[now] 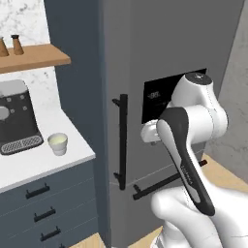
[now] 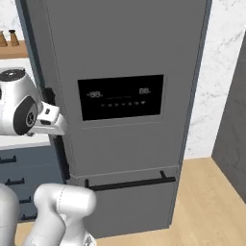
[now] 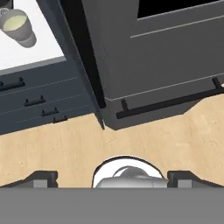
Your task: Grab a lemon wedge from the fridge and one ice cube from the ice bowl, and put them in the glass of lemonade.
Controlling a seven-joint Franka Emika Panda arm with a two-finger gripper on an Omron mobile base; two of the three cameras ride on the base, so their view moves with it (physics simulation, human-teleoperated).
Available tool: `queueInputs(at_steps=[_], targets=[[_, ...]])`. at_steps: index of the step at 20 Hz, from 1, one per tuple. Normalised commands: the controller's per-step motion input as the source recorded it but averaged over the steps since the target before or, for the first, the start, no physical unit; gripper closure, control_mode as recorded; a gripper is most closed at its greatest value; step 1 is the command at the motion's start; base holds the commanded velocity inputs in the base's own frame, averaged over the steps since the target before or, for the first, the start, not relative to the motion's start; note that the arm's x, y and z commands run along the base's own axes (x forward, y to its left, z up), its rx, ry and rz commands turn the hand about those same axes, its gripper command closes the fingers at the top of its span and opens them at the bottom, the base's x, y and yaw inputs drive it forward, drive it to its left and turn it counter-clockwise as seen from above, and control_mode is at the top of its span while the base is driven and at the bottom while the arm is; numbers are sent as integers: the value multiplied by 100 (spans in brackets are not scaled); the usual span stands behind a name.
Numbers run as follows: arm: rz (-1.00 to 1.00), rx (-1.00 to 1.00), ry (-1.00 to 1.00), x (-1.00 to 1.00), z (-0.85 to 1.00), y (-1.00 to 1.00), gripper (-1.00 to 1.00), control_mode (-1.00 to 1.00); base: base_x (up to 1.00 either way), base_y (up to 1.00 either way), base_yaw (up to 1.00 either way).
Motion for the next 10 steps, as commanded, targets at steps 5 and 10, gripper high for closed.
queueInputs(at_steps=[5,10], targets=[[0,0,0,0,0,0,-100,100,-22,91,-16],[0,0,0,0,0,0,-100,100,5,18,-31]])
